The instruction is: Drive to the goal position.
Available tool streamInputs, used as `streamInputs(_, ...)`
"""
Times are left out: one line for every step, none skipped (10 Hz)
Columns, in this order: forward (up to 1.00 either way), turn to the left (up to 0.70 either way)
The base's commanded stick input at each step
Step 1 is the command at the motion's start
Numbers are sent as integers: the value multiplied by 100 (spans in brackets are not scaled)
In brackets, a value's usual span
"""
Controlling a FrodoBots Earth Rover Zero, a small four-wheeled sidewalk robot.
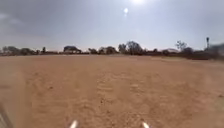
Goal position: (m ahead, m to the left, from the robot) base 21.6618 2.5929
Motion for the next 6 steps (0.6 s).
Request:
streamInputs(70, 0)
streamInputs(70, 0)
streamInputs(70, 0)
streamInputs(70, 0)
streamInputs(70, 0)
streamInputs(70, 0)
